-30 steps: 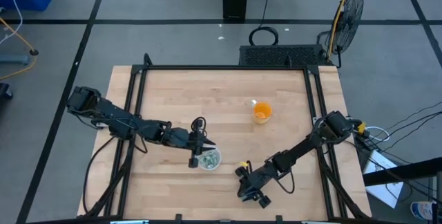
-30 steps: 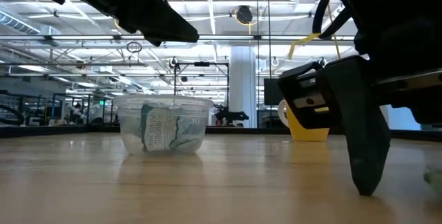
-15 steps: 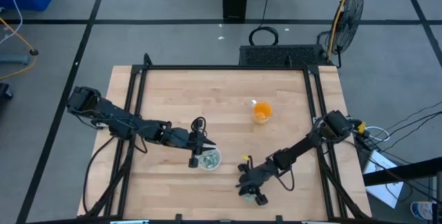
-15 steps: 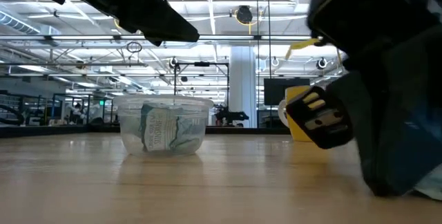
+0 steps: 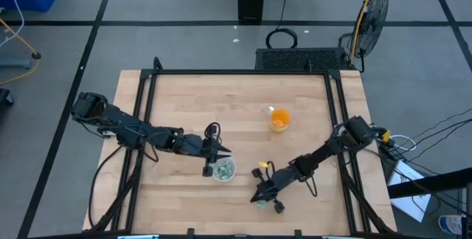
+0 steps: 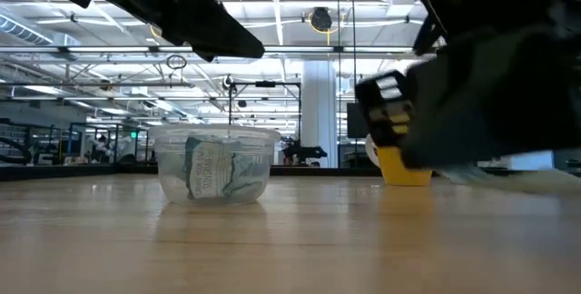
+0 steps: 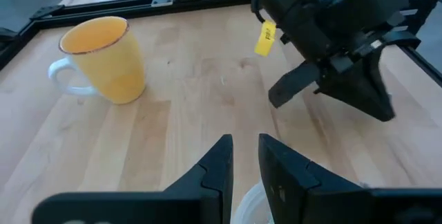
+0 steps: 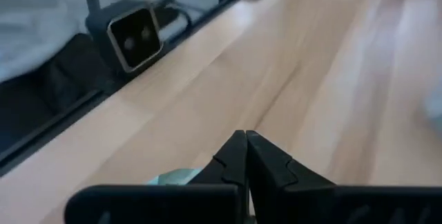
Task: Pick and place items into bin
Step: Put the white stevia packet into the transparent bin
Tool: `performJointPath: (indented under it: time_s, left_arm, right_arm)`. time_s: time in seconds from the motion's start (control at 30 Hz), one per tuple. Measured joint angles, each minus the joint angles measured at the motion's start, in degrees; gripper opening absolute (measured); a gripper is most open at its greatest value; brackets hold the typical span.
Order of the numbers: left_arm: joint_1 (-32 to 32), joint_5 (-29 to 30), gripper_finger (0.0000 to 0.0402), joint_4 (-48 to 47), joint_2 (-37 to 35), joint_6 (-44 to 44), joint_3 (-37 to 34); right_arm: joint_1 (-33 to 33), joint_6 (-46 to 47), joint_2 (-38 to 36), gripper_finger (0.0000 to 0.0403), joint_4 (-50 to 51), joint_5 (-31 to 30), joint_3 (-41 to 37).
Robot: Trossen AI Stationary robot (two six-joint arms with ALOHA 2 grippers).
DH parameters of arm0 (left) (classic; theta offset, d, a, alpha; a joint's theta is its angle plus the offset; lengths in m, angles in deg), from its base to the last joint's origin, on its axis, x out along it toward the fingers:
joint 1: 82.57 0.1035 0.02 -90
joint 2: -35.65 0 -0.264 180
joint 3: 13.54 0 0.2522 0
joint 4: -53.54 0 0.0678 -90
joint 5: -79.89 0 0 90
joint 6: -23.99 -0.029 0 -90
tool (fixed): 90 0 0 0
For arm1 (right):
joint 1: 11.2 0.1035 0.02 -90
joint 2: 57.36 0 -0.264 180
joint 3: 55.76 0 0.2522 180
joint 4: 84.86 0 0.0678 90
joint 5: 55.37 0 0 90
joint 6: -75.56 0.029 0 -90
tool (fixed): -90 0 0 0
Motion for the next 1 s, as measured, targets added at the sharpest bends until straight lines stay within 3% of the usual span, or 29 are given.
performJointPath:
  time_s: [0.37, 0.7, 1.0]
  left_arm:
    - [1.0, 2.0, 0.0076, 0.3, -0.3, -1.1, 0.0]
    - [1.2, 23.9, 0.0076, -3.5, -11.5, -6.8, 0.0]
    - [1.1, 23.6, 0.0076, -11.7, -17.9, -4.2, 0.0]
  right_arm:
    - [-11.0, -16.4, -2.9, 0.0000, -13.9, -4.7, 0.8]
    - [-18.4, -15.7, -2.8, 0.0000, 11.9, -3.2, 15.7]
    - [-19.0, -13.4, -0.7, 0.0000, 10.3, -3.0, 16.5]
